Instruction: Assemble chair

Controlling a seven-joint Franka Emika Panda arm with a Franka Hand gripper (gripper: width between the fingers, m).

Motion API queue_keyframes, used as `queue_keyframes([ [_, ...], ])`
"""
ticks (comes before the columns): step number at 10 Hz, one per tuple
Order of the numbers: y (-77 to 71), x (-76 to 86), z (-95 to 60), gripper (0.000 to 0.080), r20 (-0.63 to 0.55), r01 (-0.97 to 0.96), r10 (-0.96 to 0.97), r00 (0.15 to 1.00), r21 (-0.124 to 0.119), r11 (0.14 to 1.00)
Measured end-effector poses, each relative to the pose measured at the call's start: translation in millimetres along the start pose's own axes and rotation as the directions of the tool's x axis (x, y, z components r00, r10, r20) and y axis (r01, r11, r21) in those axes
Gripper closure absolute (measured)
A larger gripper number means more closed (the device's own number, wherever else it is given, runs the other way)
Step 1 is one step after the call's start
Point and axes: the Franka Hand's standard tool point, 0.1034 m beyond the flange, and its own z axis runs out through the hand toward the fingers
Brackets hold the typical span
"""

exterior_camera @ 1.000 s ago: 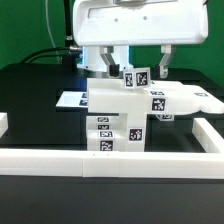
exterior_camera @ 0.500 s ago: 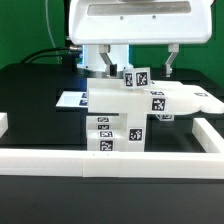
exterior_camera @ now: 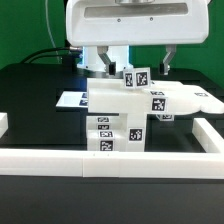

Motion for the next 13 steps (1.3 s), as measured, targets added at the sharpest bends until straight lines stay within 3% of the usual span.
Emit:
queue_keyframes([
  [3, -2.9, 2.3, 0.4, 0.0150, -0.007, 0.046, -0.046, 0.999, -0.029, 0.999],
  [6, -0.5, 2.9, 0.3, 0.0150, -0.004, 0.159, -0.159, 0.987, -0.032, 0.987],
  [7, -1.2, 5.4, 0.5, 0.0150, -0.009, 0.306, -0.307, 0.952, -0.062, 0.950],
  [10, 3.4, 7.2, 0.9, 0.0150, 0.007, 0.525, -0.526, 0.850, -0.075, 0.848],
  [12, 2.6, 7.7, 0.8, 0.0150, 0.006, 0.541, -0.542, 0.840, -0.077, 0.838],
  [13, 3.5, 7.5, 1.0, 0.0272, 0.006, 0.540, -0.541, 0.841, -0.077, 0.838],
])
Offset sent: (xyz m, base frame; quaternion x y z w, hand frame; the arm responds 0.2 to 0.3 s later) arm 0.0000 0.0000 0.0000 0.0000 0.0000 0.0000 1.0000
